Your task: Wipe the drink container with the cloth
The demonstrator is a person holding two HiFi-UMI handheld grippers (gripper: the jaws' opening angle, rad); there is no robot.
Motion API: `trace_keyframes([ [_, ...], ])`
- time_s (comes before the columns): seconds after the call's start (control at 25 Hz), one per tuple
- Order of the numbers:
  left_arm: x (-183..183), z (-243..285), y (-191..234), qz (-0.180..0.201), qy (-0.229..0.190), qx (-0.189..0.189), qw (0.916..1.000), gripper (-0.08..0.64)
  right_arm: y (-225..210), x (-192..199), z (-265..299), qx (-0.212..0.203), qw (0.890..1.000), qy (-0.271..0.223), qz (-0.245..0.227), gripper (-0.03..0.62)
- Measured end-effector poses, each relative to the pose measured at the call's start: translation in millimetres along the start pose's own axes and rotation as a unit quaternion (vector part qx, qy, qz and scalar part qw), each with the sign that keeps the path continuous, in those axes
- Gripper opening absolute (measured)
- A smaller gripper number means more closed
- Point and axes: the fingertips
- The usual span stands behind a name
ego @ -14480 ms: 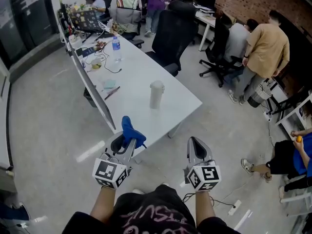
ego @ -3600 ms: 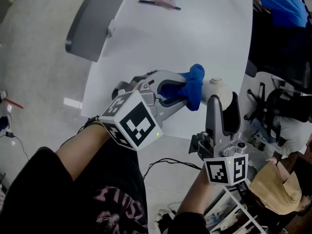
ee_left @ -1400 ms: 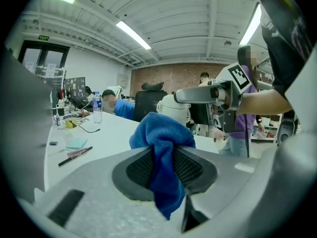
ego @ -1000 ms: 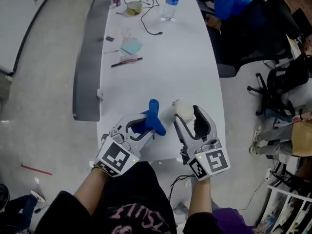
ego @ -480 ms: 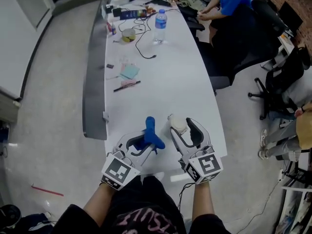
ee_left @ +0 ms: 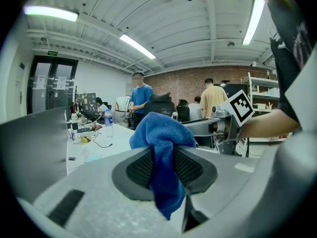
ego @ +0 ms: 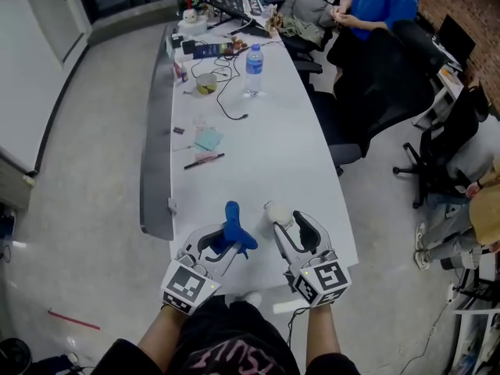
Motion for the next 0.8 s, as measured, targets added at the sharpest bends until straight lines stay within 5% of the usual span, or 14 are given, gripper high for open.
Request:
trace_keyframes([
  [0.8, -25.3, -12.3, -15.9, 0.011, -0.037, -0.028, 0.9989, 0.104, -2.9, -19.8, -58.3, 0.041, 0.998, -0.037, 0.0, 0.144],
])
Point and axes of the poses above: the fingertips, and each gripper's own axes: z forward along the fingers, y to its left, x out of its underside
